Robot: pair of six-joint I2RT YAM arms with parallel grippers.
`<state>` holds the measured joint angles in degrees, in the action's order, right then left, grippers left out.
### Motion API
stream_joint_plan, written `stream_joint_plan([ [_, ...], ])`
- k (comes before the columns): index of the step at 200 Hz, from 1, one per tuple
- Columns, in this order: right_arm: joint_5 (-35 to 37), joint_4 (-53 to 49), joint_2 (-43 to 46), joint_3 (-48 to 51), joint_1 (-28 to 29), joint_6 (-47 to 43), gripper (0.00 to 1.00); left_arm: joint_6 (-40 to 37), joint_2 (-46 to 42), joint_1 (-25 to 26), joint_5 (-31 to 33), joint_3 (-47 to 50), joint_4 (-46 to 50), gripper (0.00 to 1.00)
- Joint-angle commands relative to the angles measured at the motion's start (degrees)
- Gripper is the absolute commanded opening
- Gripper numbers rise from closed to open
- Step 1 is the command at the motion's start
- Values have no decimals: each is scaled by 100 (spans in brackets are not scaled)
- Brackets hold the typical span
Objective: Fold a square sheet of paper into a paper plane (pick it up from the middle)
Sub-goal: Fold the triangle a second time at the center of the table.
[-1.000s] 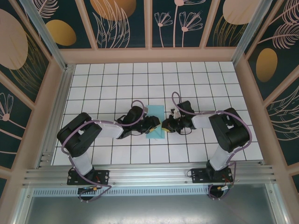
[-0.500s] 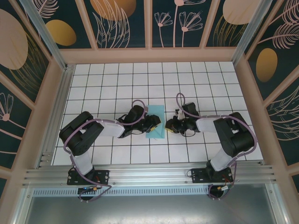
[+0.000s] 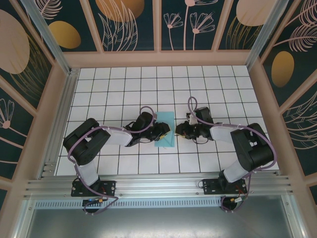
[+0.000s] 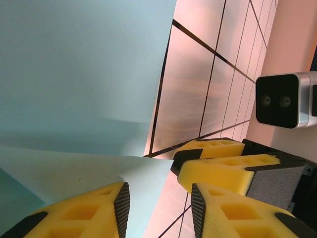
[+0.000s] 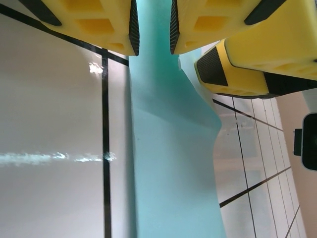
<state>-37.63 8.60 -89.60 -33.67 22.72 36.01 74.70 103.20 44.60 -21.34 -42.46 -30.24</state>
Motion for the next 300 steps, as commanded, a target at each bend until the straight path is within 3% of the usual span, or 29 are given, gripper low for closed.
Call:
stream_joint_plan([
  [1, -152, -71, -150, -232, 78, -212, 28, 53, 84, 21, 67, -94, -87, 39],
  [155, -468, -26, -699, -552, 224, -327, 22, 58, 70, 20, 29, -87, -132, 35],
  [204, -265, -137, -703, -629, 226, -466, 8, 31, -1, 20, 34, -97, -131, 37],
  [235, 12, -386, -765, -775, 233, -727, 7, -135, -178, 14, 3, -111, -143, 44],
  [300, 176, -622, -817, -930, 242, -1014, 6, -1359, -252, -397, 613, -1118, 1647, 42],
])
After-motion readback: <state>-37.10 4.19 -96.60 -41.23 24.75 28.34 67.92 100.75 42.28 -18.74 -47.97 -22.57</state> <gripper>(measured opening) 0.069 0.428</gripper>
